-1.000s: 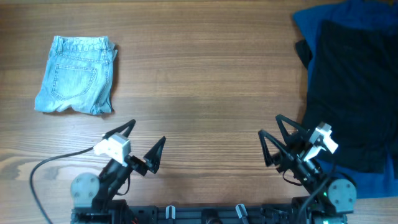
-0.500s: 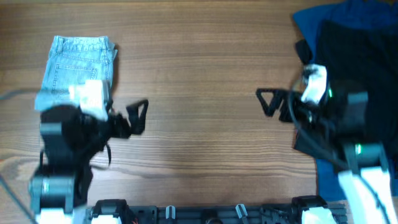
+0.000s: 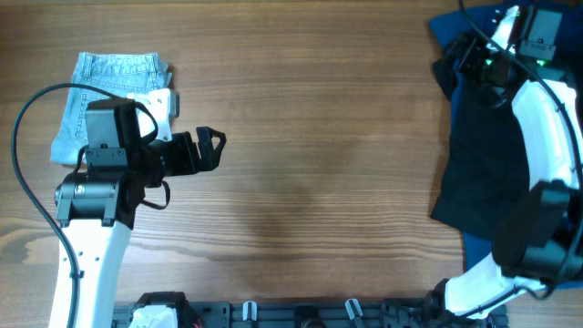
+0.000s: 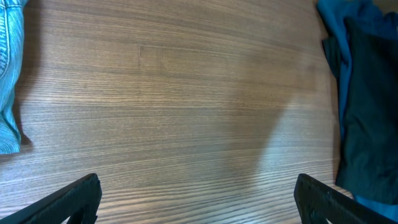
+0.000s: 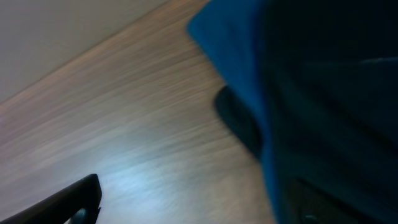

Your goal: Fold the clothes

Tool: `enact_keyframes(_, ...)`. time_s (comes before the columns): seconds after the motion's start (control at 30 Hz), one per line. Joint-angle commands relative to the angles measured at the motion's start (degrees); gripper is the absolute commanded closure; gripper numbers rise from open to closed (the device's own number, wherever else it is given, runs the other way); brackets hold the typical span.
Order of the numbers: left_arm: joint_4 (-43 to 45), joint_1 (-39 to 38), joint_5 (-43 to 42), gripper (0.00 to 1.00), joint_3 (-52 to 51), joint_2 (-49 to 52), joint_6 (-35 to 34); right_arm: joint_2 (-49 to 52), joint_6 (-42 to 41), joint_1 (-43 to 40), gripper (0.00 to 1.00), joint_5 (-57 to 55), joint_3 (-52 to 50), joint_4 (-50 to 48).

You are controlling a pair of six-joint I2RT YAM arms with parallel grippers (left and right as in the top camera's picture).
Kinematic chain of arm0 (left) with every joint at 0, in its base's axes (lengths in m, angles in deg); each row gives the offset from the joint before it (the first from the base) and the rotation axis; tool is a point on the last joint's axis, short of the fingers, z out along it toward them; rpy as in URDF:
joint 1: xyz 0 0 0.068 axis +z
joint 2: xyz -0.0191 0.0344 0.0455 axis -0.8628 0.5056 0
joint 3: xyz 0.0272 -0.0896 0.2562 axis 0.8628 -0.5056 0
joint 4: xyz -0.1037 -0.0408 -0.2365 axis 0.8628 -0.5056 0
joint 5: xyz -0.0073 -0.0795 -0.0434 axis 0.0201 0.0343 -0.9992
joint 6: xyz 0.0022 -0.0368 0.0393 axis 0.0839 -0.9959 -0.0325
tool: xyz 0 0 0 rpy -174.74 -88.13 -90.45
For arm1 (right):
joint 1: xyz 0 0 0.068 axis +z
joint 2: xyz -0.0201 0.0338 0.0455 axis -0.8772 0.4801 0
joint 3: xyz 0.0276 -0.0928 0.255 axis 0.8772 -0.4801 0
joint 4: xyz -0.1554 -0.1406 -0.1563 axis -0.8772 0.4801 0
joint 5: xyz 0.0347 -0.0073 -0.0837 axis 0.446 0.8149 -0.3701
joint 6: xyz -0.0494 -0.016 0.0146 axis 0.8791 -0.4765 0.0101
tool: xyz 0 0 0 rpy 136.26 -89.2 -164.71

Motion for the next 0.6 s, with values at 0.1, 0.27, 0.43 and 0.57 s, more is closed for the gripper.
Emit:
enact_keyframes(0.1, 0.0, -0.3, -1.4, 0.0, 1.1, -0.3, 0.9, 8.7, -0.7, -0.5, 0.18, -9.6, 1.1, -6.0)
enact_keyframes(0.27, 0.0, -0.3, -1.4, 0.0, 1.1, -0.3, 0.9, 14.7, 0.2, -0.5, 0.3, -10.6, 1.1, -10.0)
enact_keyframes(0.43, 0.0, -0.3, -1.4, 0.0, 1.1, -0.3, 0.9, 17.3, 0.7, -0.7, 0.57, -10.5, 1.1, -10.1)
enact_keyframes(0.57, 0.0, -0.3, -1.4, 0.0, 1.1, -0.3, 0.9, 18.0, 0.7, -1.0, 0.73, -12.7, -0.1, -10.0)
